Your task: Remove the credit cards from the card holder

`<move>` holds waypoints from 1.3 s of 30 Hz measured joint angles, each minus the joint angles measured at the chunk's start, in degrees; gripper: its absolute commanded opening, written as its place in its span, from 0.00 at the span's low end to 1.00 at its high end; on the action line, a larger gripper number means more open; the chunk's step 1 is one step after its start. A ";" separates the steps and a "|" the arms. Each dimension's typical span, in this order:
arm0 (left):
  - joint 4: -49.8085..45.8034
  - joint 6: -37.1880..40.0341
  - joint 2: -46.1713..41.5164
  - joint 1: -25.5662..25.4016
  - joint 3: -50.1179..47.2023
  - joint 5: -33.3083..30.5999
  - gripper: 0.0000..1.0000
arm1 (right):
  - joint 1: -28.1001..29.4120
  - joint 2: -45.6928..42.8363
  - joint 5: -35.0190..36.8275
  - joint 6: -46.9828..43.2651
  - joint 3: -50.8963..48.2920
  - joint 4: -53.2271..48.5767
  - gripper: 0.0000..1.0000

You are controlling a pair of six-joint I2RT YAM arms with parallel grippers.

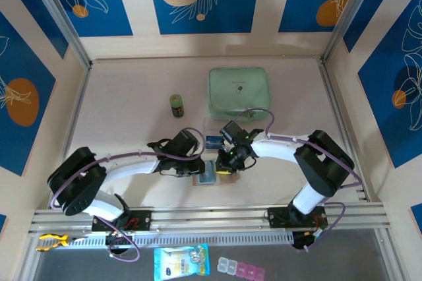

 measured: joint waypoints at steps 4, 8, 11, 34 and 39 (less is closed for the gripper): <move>-0.17 0.02 0.04 0.00 0.00 0.00 0.13 | 0.07 0.02 0.35 0.31 0.00 -0.33 0.14; -0.37 0.55 0.09 0.00 0.00 -0.04 0.13 | 0.26 0.04 0.57 0.33 0.00 -1.16 0.14; -0.42 1.11 0.37 0.00 0.00 -0.07 0.13 | 0.61 0.04 0.61 0.52 0.00 -1.55 0.14; -1.66 1.49 0.46 0.00 0.00 -0.66 0.12 | -0.11 -0.15 2.10 0.26 0.00 -2.58 0.14; -1.64 1.49 0.46 0.00 0.00 -0.72 0.12 | -0.31 -0.09 2.05 -0.22 0.02 -2.60 0.14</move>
